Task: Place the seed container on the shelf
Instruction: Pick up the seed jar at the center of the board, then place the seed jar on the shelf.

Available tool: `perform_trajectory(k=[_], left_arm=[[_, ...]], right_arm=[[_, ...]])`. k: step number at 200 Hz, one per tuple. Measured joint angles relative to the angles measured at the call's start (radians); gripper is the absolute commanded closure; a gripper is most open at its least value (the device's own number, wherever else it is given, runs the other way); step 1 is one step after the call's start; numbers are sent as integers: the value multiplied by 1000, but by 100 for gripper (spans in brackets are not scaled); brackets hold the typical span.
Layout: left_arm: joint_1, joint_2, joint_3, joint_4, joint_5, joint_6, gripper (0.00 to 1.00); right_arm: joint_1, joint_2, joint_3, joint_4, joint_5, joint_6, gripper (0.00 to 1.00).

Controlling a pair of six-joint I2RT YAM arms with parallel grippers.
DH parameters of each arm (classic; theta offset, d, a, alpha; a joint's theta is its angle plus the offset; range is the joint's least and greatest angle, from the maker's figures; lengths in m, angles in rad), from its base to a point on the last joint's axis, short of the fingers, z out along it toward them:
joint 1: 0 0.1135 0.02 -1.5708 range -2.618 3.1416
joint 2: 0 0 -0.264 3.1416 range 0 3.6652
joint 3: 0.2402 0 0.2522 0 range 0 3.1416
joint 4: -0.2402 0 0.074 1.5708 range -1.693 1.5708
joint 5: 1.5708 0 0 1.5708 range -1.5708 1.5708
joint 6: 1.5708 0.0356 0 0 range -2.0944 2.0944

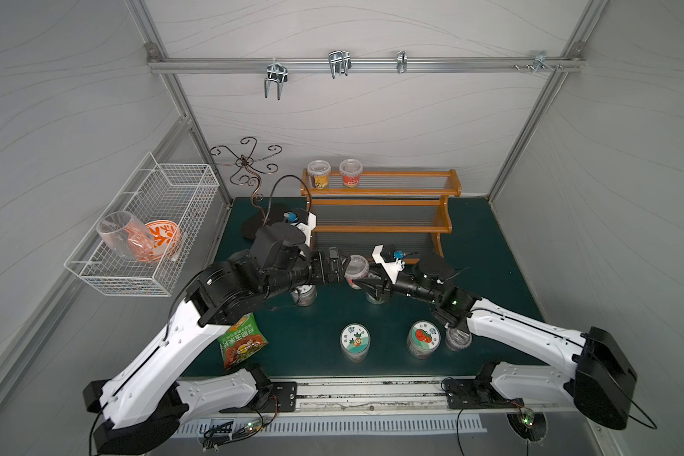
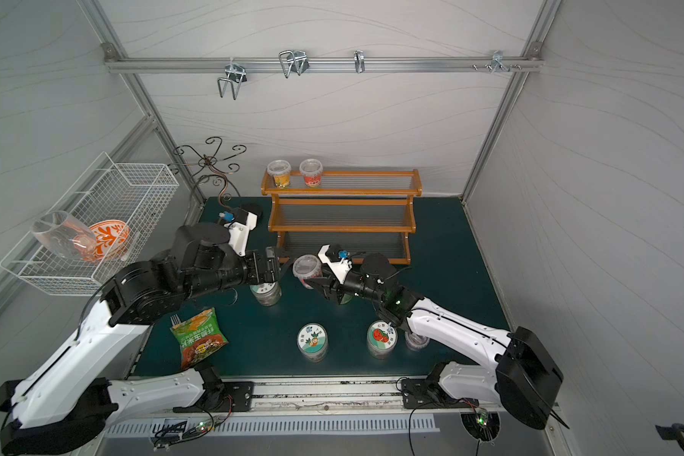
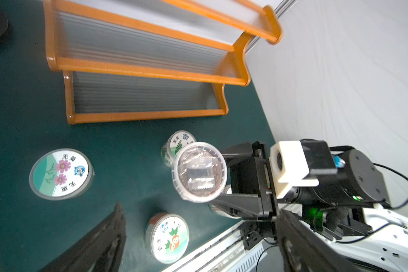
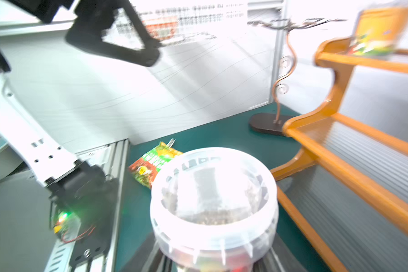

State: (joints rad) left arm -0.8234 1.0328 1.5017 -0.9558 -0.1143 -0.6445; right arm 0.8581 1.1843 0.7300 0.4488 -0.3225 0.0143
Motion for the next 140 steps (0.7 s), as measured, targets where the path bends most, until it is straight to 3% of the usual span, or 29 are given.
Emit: perform_trajectory(k=[57, 140], left_arm=[[0, -150, -148, 71, -64, 6, 0], [0, -180, -162, 72, -116, 10, 0]], right_arm=[[-199, 38, 144, 25, -28, 22, 52], [-365, 283, 392, 106, -25, 74, 51]])
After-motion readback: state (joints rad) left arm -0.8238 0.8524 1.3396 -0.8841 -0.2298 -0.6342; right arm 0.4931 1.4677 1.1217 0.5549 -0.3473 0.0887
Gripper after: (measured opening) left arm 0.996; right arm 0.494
